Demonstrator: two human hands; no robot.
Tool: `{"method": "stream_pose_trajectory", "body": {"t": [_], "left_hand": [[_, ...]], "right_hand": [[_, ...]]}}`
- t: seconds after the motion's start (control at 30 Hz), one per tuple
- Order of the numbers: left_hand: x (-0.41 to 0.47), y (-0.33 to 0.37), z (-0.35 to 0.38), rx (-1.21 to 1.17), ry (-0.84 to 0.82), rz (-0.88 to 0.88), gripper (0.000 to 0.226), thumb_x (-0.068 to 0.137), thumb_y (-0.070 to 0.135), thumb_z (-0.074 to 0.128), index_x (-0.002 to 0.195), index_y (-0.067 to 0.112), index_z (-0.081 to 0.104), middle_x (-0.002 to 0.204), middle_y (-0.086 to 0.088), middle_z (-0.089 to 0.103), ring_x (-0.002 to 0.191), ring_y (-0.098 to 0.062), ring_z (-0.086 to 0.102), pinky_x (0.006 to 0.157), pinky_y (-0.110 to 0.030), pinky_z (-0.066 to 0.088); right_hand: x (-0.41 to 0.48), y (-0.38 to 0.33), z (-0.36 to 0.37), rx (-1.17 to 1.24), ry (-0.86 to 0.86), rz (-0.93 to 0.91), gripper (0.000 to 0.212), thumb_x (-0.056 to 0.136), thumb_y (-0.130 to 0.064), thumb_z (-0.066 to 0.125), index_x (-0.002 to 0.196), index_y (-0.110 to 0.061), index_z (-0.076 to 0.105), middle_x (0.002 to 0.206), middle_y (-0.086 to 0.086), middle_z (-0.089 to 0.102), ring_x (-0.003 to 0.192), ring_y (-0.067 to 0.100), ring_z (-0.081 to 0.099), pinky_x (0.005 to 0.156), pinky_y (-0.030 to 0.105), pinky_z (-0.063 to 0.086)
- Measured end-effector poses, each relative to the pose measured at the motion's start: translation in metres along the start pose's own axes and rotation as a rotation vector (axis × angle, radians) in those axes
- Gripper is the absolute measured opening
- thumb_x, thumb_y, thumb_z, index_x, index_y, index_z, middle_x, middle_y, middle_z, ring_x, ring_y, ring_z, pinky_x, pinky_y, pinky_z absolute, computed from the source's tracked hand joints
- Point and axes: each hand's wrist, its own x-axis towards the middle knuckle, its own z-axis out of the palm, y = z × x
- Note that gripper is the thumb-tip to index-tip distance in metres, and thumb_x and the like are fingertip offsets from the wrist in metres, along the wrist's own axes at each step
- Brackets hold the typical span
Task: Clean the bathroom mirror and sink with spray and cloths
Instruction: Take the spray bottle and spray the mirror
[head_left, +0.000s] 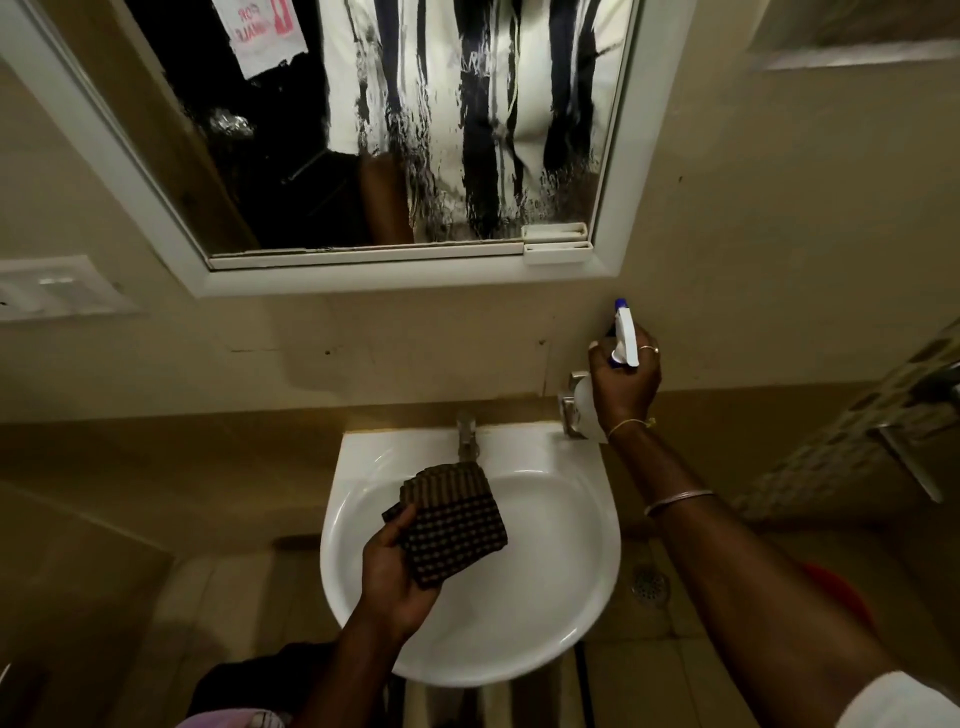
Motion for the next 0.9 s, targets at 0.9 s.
{"method": "stream_pose_trajectory", "body": {"t": [0.9], "left_hand": [[-0.012,0.027,-0.001,0.028,-0.062,-0.043,0.046,0.102,0.028,0.047,0.14,0.004,0.055,0.137,-0.026,0.061,0.117,-0.042,0.063,0.091,-0.054,0.056]], "right_hand": [[-0.2,0.003,-0.026,0.064,-0.443,0.358,0.035,0.095,-0.029,0.072,0.127,-0.019,0.062,0.124,-0.003,0.068,0.117,0.009,0.064,0.09,0.015,0.054]]}}
